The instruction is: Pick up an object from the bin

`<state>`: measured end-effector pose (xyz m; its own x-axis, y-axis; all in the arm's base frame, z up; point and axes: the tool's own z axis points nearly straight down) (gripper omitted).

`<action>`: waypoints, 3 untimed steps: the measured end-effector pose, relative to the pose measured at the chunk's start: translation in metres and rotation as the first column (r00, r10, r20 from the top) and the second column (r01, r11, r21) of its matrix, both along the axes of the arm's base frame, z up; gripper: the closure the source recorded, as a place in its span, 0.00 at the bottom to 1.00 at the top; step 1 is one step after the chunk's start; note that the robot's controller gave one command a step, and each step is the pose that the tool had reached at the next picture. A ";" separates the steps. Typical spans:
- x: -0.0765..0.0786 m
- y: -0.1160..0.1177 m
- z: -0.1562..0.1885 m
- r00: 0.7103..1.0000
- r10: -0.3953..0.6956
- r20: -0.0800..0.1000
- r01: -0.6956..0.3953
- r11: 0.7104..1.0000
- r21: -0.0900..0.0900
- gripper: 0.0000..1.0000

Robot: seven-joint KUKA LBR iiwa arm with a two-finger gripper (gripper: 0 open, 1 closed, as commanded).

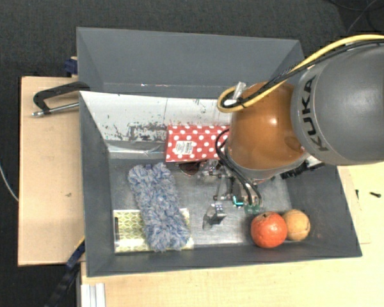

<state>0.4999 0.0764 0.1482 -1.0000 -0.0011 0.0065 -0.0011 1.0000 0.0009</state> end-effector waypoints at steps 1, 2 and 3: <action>0.002 0.000 0.004 1.000 -0.001 0.008 0.001 1.000 0.001 0.00; 0.000 0.067 -0.062 0.999 -0.034 0.026 0.034 0.999 0.003 1.00; 0.000 0.067 -0.062 0.999 -0.035 0.026 0.035 0.999 0.004 1.00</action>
Offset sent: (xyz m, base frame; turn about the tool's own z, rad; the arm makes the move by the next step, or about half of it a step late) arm -0.0054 0.0670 -0.0655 0.0321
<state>0.5000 0.1437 0.0860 -0.9993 0.0335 -0.0192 0.0334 0.9994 0.0044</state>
